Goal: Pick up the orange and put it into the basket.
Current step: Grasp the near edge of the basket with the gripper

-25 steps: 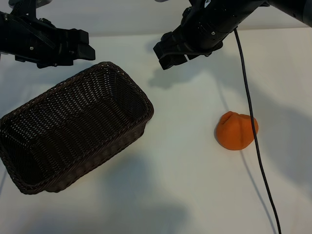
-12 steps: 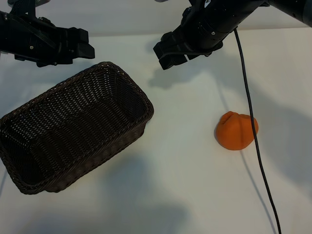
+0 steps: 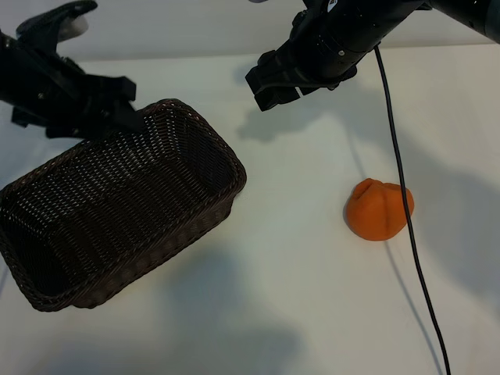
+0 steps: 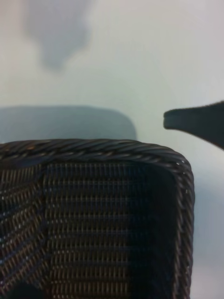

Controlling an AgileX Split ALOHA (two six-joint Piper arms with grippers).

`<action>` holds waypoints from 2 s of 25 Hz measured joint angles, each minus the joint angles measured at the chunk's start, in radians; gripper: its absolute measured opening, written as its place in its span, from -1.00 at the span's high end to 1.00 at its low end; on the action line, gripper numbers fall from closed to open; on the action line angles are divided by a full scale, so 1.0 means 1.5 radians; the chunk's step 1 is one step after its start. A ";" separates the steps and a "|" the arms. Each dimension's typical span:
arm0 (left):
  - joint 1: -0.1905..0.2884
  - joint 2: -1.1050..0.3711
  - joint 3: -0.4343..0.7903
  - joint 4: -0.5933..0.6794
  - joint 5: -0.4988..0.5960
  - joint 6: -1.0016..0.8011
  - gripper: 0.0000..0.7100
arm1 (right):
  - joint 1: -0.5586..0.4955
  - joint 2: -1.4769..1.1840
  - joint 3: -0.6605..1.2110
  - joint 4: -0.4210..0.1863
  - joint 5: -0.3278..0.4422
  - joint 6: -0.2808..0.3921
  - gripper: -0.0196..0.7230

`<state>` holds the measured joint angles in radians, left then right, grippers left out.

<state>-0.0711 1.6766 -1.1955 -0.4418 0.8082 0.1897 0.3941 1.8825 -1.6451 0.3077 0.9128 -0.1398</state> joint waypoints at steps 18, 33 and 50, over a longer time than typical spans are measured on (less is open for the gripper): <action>0.000 -0.397 0.296 0.201 -0.111 -0.332 -0.65 | 0.000 0.000 0.000 -0.018 0.004 0.000 -0.66; 0.000 -0.531 0.309 0.444 0.095 -0.548 -0.59 | 0.000 0.000 0.000 -0.019 0.005 -0.002 -0.66; 0.042 -0.466 0.455 0.461 -0.097 -0.622 -0.58 | 0.000 0.000 0.000 -0.020 0.005 -0.002 -0.66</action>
<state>-0.0080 0.9775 -0.5129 0.2490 0.6634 -0.7432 0.3941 1.8825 -1.6451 0.2784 0.9208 -0.1429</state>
